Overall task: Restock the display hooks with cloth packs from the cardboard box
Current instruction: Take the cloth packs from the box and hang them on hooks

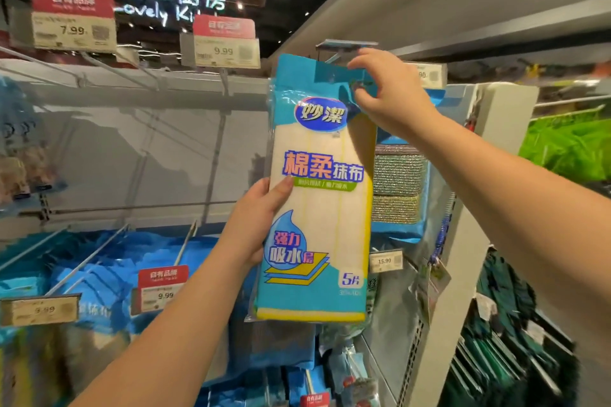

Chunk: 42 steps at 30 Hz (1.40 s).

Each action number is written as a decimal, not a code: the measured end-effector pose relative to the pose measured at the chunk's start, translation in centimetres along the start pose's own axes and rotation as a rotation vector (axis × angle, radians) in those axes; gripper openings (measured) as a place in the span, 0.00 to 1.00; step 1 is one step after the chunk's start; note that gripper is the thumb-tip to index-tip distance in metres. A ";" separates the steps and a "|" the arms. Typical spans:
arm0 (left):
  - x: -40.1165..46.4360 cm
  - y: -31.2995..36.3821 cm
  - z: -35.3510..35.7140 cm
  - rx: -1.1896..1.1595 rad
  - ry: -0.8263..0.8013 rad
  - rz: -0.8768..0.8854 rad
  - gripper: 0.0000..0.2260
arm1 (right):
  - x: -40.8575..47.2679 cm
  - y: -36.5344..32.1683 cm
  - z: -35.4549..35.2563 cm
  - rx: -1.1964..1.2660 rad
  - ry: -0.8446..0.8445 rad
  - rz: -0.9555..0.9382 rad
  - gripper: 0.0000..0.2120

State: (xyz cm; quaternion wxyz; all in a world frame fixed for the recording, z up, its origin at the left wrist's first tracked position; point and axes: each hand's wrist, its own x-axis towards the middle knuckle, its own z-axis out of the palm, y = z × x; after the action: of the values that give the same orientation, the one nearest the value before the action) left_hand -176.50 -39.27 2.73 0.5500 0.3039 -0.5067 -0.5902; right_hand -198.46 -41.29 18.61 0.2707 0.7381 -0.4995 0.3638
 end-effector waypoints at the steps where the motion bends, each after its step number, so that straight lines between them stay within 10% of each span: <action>1: 0.2 0.2 0.3 -0.017 -0.005 -0.002 0.15 | 0.2 0.1 0.0 -0.044 -0.022 0.007 0.18; 42: 2.4 2.3 2.3 -0.120 -0.069 -0.076 0.10 | 1.4 -0.3 2.1 -0.384 -0.069 0.112 0.21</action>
State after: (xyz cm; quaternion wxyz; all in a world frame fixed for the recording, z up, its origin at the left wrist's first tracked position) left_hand -178.26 -40.65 6.05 0.5267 0.2690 -0.4770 -0.6502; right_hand -197.25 -43.53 18.46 0.3687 0.6560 -0.6090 0.2507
